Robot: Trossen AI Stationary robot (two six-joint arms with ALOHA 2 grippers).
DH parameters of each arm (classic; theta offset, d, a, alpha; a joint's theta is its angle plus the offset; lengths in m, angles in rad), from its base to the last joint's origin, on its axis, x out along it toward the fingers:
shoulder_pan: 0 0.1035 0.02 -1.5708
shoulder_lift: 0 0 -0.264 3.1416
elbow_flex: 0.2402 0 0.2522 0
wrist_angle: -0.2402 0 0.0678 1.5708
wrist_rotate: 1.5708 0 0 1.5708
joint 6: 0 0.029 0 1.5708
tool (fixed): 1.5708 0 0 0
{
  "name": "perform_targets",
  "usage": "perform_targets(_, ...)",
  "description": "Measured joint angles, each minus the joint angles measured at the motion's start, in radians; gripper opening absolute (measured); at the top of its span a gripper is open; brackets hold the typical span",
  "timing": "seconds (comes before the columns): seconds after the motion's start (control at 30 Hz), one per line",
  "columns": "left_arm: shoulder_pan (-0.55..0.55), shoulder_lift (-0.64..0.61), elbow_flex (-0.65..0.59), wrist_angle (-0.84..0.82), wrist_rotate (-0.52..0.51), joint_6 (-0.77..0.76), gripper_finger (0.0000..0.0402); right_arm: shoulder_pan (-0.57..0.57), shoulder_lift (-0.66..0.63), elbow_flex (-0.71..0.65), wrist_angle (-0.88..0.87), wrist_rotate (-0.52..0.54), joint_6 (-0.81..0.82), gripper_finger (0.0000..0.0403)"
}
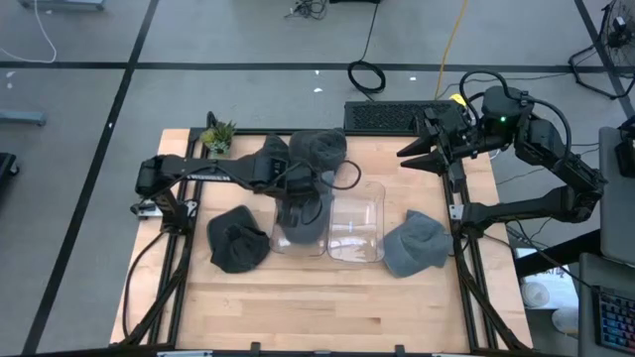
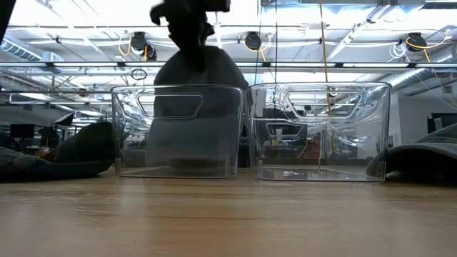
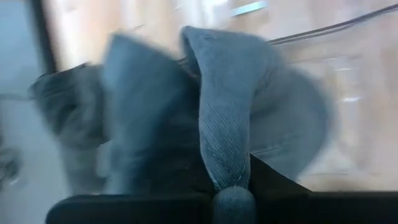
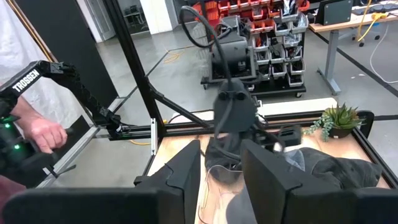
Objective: Pick & Place hat
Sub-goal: Put the bottom gray cap into the left transparent bin
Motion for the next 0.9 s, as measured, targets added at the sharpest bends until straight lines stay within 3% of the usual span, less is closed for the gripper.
perform_targets(0.1,0.021,0.000,-0.014,0.003,-0.068,-0.046,0.0038,0.000,0.000,0.000,0.000,0.000,0.000,0.0102)
perform_targets(0.5,0.047,0.000,-0.021,-0.017,-0.074,-0.154,0.0168,0.000,0.000,0.000,0.000,0.000,0.000,0.0102)
perform_targets(0.9,0.036,-0.039,0.155,-0.079,-0.026,-0.198,0.0203,0.000,0.000,0.000,0.000,0.000,0.000,0.0102)
